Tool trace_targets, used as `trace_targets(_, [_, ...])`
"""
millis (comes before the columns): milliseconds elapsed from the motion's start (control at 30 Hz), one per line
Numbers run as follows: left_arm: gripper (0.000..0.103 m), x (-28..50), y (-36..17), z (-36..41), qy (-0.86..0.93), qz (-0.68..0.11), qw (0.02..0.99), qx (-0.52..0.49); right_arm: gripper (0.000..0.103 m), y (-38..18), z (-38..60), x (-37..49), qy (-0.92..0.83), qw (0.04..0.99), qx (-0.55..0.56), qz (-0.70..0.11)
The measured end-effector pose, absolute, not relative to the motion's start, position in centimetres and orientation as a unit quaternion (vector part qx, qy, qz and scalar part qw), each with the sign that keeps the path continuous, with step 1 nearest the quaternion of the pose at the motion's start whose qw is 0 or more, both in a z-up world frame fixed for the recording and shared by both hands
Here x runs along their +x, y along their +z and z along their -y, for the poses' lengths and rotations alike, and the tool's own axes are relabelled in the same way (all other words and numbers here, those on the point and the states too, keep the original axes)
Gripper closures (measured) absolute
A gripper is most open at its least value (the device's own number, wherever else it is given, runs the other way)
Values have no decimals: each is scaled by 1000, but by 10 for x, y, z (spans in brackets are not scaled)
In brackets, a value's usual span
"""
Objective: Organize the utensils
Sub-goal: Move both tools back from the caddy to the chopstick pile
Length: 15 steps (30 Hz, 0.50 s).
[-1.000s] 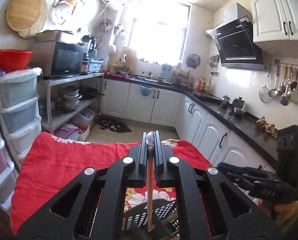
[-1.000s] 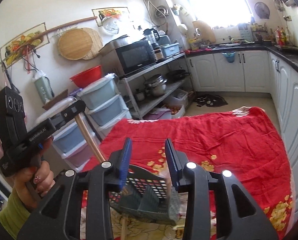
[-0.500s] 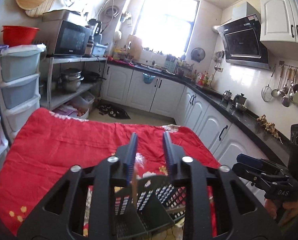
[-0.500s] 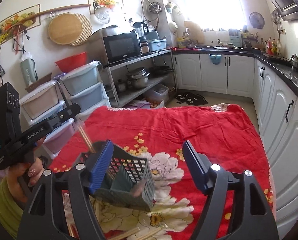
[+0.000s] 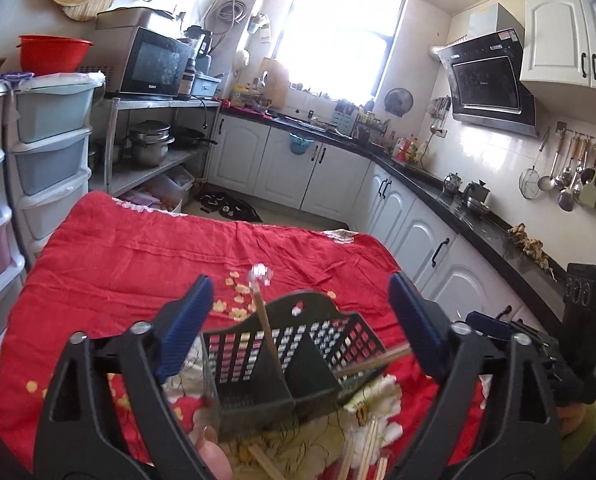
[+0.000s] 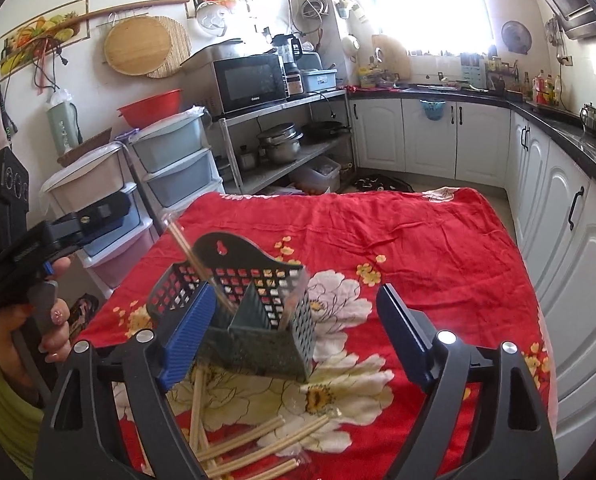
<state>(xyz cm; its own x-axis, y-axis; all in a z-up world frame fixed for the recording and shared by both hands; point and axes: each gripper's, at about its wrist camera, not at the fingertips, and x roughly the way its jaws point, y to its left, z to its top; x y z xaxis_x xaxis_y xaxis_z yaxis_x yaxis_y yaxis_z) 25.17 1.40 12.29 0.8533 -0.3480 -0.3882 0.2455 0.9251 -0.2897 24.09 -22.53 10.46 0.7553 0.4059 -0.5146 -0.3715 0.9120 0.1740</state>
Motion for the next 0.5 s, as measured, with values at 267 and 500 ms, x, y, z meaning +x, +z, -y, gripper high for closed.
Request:
trace_targets(267, [11,222,112,-19,-152,-226,954,-122,19,104,225,219,215,936,30,-278])
trace_targets(500, [11,200,95,-28,-135,-236,954,-127,17,99,222,197,226,934,20,-277])
